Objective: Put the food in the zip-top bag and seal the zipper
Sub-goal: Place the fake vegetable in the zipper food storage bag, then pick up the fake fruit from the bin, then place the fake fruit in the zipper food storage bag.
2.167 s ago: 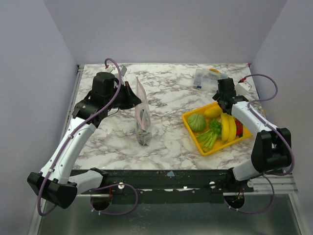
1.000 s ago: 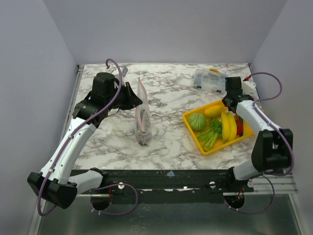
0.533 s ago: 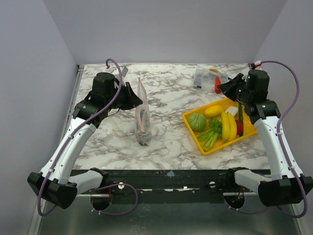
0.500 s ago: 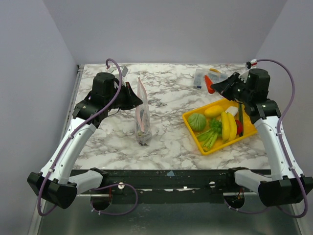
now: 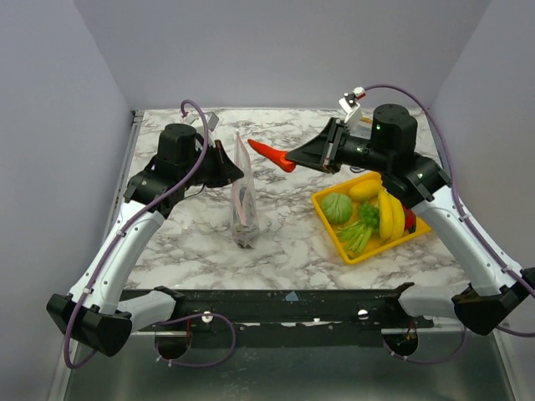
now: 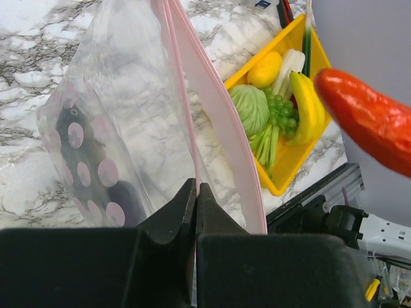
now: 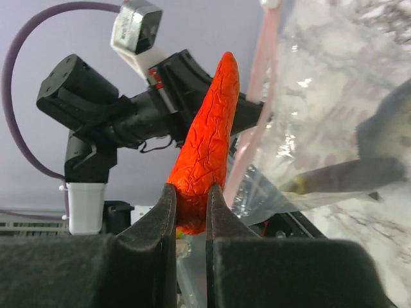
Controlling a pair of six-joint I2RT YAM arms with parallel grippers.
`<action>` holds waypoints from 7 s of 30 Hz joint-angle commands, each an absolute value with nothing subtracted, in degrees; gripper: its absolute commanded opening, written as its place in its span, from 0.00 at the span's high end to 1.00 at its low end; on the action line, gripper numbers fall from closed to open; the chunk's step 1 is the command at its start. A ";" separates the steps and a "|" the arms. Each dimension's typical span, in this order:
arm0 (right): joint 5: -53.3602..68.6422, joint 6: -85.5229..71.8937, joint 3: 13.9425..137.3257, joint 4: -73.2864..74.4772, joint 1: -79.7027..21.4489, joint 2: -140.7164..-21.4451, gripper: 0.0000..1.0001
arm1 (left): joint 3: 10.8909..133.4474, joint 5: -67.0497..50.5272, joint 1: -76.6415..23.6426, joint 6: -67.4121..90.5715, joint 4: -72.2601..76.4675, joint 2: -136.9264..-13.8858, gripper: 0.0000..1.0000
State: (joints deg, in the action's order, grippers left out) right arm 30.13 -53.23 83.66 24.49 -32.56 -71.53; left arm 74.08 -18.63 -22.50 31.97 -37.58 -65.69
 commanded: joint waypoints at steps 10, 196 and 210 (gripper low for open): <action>7.66 -58.76 91.76 33.28 -45.58 -76.66 1.00 | 74.62 -16.78 -22.59 34.19 -36.53 -65.22 1.00; 43.55 -62.17 83.15 -23.05 -38.47 -85.97 1.00 | 74.66 -18.85 -22.51 33.75 -36.11 -66.98 1.00; 41.44 -60.58 79.08 -20.34 -40.30 -91.23 1.00 | 74.88 -17.94 -22.50 33.31 -36.44 -65.96 1.00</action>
